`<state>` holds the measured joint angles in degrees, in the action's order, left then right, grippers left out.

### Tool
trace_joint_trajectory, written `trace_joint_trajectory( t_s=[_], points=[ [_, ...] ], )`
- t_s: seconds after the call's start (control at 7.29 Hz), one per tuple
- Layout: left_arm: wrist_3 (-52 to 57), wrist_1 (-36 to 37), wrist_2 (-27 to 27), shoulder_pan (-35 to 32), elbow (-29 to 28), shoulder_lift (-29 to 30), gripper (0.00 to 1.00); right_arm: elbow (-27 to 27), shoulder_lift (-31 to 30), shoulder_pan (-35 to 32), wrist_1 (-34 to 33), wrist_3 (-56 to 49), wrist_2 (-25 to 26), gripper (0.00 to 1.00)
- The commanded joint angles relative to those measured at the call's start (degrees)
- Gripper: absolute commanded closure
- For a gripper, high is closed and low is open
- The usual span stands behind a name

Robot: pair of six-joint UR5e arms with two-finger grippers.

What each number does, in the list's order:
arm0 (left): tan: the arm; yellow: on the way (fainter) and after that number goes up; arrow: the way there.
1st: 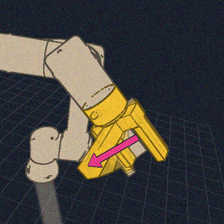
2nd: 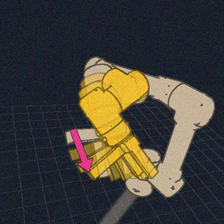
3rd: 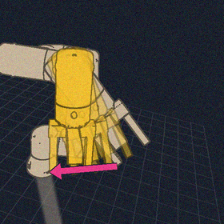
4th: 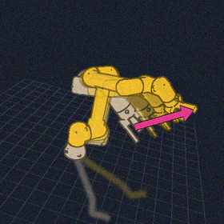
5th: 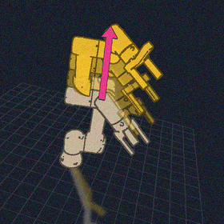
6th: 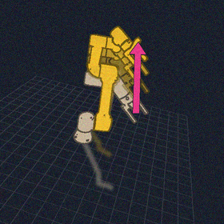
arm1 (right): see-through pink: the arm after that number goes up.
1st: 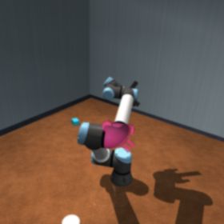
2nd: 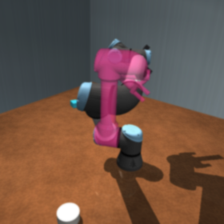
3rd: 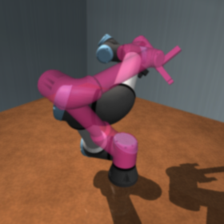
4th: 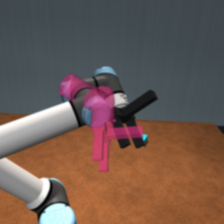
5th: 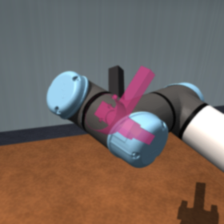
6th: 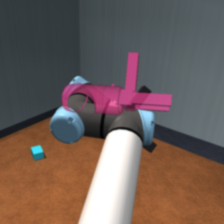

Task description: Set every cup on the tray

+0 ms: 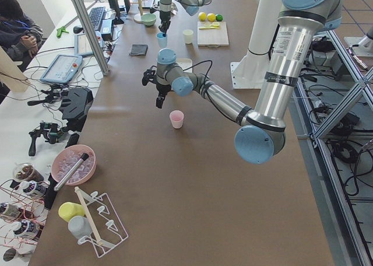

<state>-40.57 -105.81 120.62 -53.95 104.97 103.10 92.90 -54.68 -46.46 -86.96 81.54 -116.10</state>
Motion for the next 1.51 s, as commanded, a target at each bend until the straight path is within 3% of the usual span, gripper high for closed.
trace_joint_trajectory(
  t_s=[0.0,0.41,0.69,0.82,0.96,1.23,1.37],
  points=[
    [5.4,-2.0,0.0,0.0,-0.6,-4.0,0.0,-0.8,3.9,7.2,-0.8,5.9,4.4,1.0],
    [5.0,-3.2,0.0,0.2,-0.6,-4.7,0.01,-4.1,5.4,9.6,-0.1,5.6,6.1,1.0],
    [5.0,-3.6,0.1,0.8,-1.4,-5.0,0.01,-4.6,5.8,9.6,1.5,5.7,6.2,0.19],
    [4.9,-5.5,0.1,0.9,-3.0,-5.1,0.01,-3.7,6.4,9.6,1.6,6.3,7.7,0.0],
    [5.0,-8.2,0.1,2.0,-4.8,-6.2,0.01,-2.3,6.2,8.9,1.5,5.5,8.0,0.0],
    [4.8,-11.8,0.1,3.8,-6.7,-7.1,0.02,3.4,4.8,2.8,-1.3,2.0,1.5,0.0],
    [4.8,-11.8,0.1,4.6,-6.7,-7.2,0.13,7.3,3.6,0.5,-6.1,-3.2,-0.2,0.0]
  ],
)
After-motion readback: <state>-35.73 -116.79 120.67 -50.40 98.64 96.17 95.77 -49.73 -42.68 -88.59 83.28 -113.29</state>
